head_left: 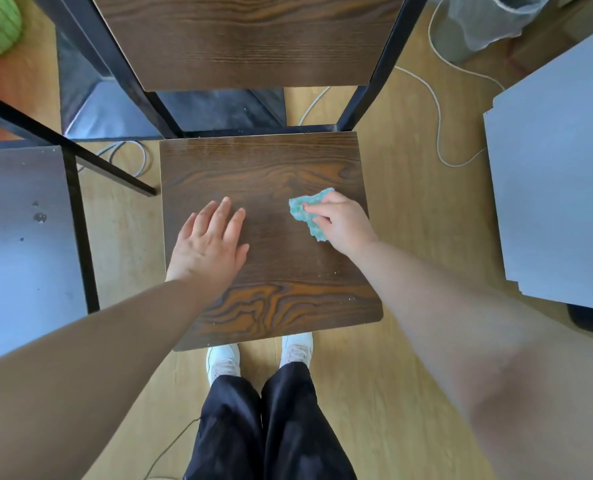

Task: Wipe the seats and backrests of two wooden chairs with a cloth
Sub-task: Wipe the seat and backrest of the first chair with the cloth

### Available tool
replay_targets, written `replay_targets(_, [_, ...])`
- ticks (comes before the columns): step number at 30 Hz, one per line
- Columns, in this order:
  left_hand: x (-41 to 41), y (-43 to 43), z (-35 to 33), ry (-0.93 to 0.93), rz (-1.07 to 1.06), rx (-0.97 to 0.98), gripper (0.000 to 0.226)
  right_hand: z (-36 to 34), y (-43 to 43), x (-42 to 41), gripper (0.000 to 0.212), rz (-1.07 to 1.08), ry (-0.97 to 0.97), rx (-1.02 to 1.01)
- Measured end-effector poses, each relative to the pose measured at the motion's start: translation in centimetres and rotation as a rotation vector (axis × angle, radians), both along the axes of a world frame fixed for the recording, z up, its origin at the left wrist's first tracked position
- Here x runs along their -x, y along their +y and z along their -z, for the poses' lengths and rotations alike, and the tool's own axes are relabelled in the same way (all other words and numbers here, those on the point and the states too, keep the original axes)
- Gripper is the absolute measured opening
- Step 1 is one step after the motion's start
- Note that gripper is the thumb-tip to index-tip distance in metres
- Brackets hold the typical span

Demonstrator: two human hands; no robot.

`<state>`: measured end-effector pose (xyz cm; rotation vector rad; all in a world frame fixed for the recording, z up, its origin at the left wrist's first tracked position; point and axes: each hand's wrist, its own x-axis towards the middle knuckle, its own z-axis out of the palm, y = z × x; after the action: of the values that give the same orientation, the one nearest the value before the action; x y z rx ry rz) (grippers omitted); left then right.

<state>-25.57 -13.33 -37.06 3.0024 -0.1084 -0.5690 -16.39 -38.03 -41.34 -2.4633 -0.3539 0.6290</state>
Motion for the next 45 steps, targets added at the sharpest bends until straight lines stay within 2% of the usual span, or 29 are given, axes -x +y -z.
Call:
replay_targets(7, [3.1, -1.9, -0.2, -0.013, 0.023, 0.018, 0.061, -0.2, -1.4, 6.5, 0.023, -0.014, 0.026, -0.036])
replay_targets(16, [6.9, -4.2, -0.2, -0.009, 0.061, 0.033, 0.062, -0.9, -3.1, 14.8, 0.032, -0.137, 0.071, 0.003])
replay_targets(21, [7.3, -4.5, -0.6, -0.037, 0.075, 0.039, 0.061, -1.0, -3.6, 17.1, 0.034, -0.15, 0.099, 0.03])
replay_targets(24, [6.7, -4.7, -1.0, -0.04, 0.069, 0.032, 0.061, -1.3, -3.5, 17.1, 0.034, -0.088, 0.137, 0.017])
replay_targets(26, [5.9, -4.9, -1.3, -0.046, 0.069, 0.028, 0.061, -1.7, -3.4, 16.3, 0.034, 0.013, 0.125, -0.04])
replay_targets(29, [4.2, -5.3, -1.6, -0.067, 0.07, 0.028, 0.062, -2.1, -3.3, 13.1, 0.031, 0.168, 0.0, -0.138])
replay_targets(34, [-0.6, -6.0, -1.4, -0.093, 0.075, 0.028, 0.063, -2.4, -3.4, 3.4, 0.029, 0.308, -0.133, -0.164])
replay_targets(39, [-6.6, -6.6, -1.0, -0.1, 0.058, -0.012, 0.063, -2.5, -3.1, -5.1, 0.029, 0.309, -0.146, -0.103])
replay_targets(45, [-11.2, -6.9, -0.9, -0.11, 0.049, -0.036, 0.065, -2.3, -2.4, -11.0, 0.029, 0.291, -0.164, -0.064])
